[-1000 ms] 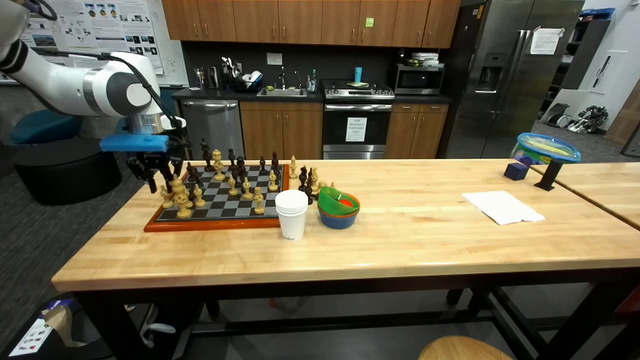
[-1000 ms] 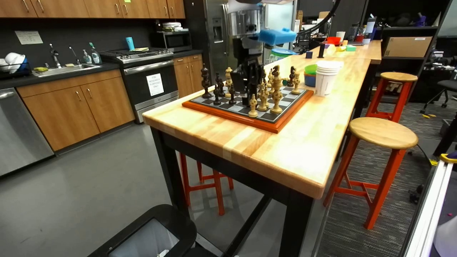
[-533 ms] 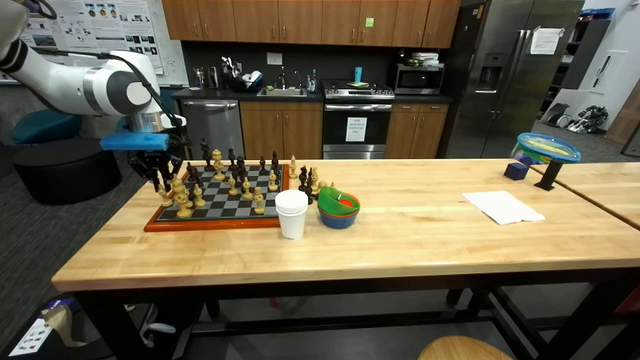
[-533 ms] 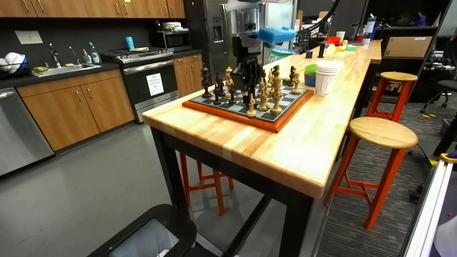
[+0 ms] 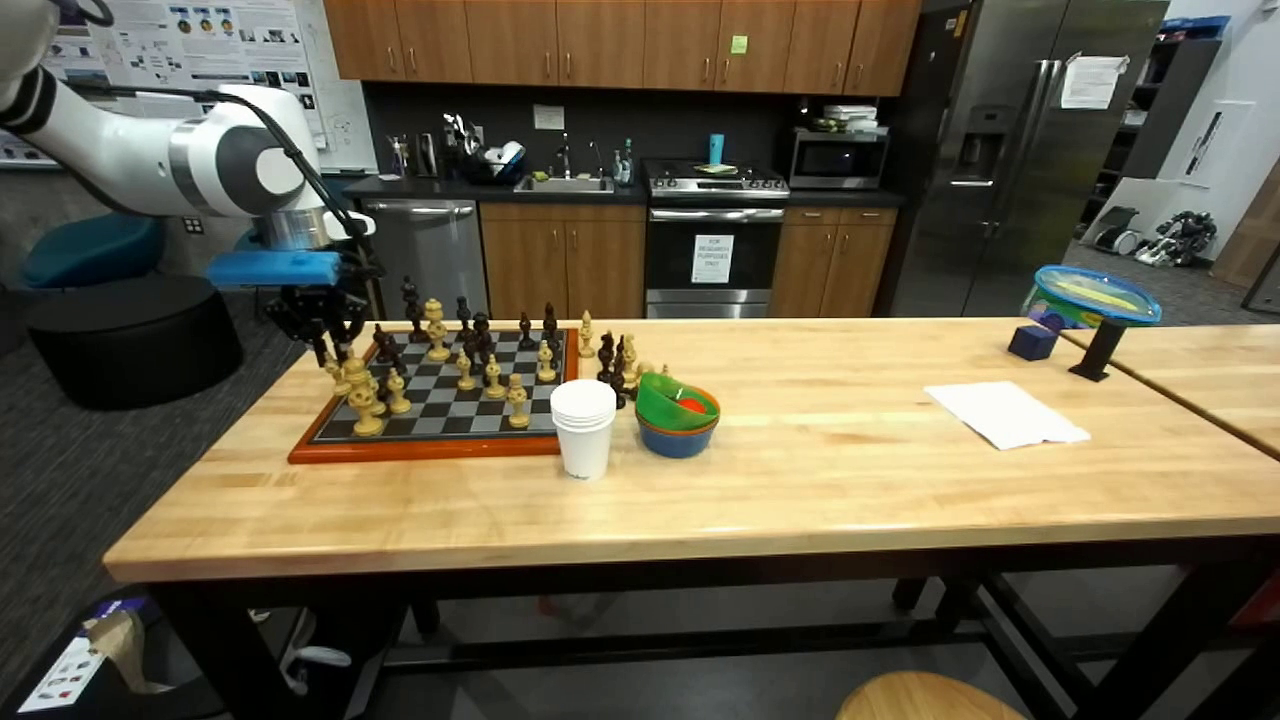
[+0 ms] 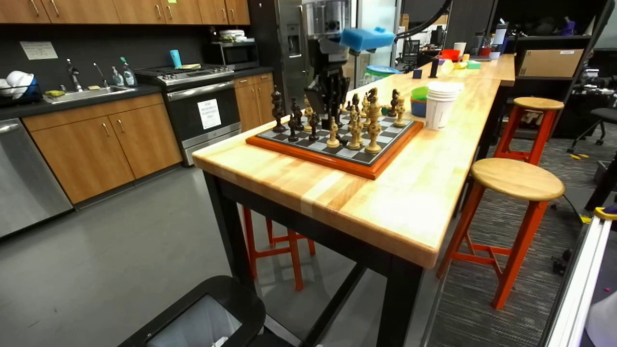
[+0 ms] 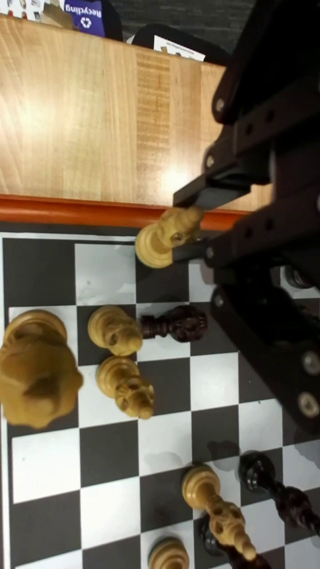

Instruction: Shift the chess piece to the next box on the left

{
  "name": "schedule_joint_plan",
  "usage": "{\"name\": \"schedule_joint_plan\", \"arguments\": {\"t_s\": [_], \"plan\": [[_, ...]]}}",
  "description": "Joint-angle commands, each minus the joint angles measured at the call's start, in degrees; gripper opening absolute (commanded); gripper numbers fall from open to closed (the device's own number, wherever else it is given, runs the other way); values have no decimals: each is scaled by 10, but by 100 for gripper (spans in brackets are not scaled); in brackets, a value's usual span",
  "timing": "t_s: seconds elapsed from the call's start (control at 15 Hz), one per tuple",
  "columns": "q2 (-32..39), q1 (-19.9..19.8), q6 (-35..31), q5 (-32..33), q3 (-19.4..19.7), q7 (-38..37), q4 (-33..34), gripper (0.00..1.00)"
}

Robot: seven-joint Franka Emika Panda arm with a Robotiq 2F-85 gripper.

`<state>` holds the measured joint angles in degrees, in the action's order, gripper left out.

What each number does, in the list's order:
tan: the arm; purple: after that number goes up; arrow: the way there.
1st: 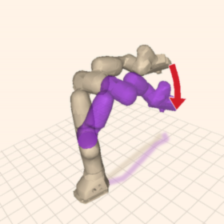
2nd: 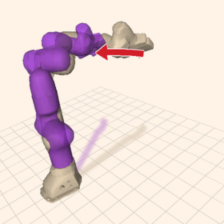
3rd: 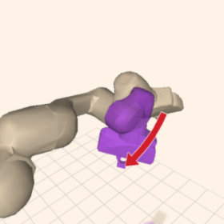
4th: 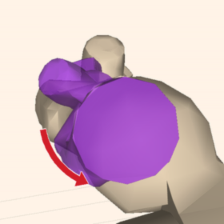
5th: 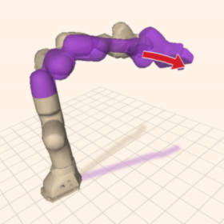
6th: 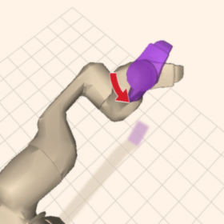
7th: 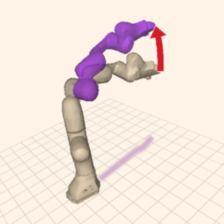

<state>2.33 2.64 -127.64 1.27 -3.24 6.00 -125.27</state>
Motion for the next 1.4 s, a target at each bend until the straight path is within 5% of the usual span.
{"name": "schedule_joint_plan", "arguments": {"t_s": [0.0,0.93,1.0,1.07,1.33], "plan": [[14,-1,0,10,3,-10,13,6],[42,-12,-21,-3,11,6,25,6],[42,-12,-22,-4,12,6,24,38],[39,-12,-22,-5,12,5,22,50],[0,-10,-24,-12,9,2,-1,71]]}}
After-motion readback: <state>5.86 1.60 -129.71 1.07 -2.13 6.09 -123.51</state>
